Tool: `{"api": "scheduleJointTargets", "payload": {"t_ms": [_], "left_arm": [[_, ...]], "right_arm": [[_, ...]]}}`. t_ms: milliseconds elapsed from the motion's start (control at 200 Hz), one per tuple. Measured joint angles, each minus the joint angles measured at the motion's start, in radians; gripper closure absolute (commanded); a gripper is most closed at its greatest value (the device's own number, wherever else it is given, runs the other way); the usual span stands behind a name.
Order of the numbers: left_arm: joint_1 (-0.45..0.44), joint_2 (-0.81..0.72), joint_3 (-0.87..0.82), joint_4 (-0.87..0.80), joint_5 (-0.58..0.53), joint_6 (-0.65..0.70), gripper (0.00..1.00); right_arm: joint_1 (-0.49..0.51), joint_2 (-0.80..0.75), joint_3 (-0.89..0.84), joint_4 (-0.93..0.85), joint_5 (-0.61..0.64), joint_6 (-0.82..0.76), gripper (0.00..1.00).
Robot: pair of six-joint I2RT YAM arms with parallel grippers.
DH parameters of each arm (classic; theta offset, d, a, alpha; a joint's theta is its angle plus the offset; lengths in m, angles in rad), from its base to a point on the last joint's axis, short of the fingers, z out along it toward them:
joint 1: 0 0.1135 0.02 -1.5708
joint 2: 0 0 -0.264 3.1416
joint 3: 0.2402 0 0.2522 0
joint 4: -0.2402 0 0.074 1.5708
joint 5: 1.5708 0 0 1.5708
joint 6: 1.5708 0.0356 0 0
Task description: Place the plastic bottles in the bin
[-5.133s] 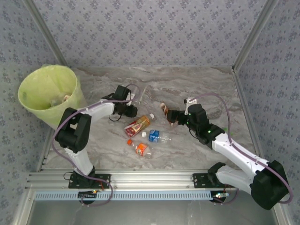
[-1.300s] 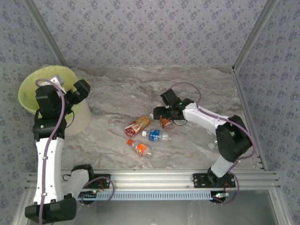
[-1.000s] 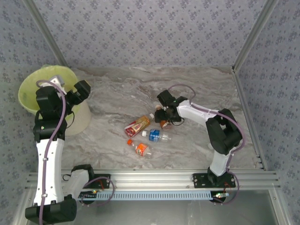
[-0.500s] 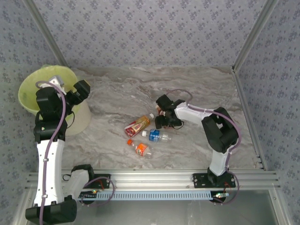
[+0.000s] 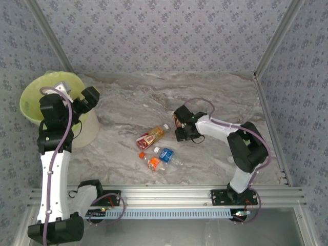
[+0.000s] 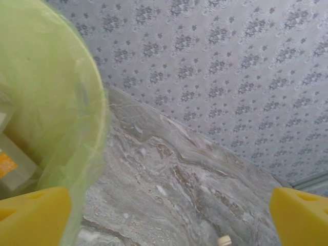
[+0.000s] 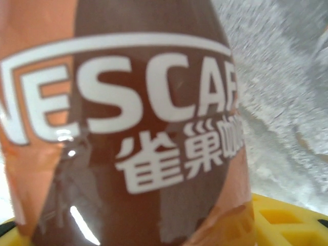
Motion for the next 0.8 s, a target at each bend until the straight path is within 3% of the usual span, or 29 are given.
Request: {"api": "scheduleJointTargets", "payload": {"t_ms": [140,405,800], "left_arm": [[-0.019,0.012,-0.002,-0.003,0.054,0.015,0.01],[-0.149,0.063,-0.015,-0.028,0.102,0.015,0.01],[-0.35,0.193,-0.01,0.094,0.163,-0.02,0.0]], "right_arm": [[0.0,-0.1,-0.024,0.04,0.034,-0.008,0.49],[0.013,-0.295,-0.132,0.169,0.044,-0.018,0.5],[0.06,-0.452,-0.267,0.418,-0.054,-0.047,0.5]]}}
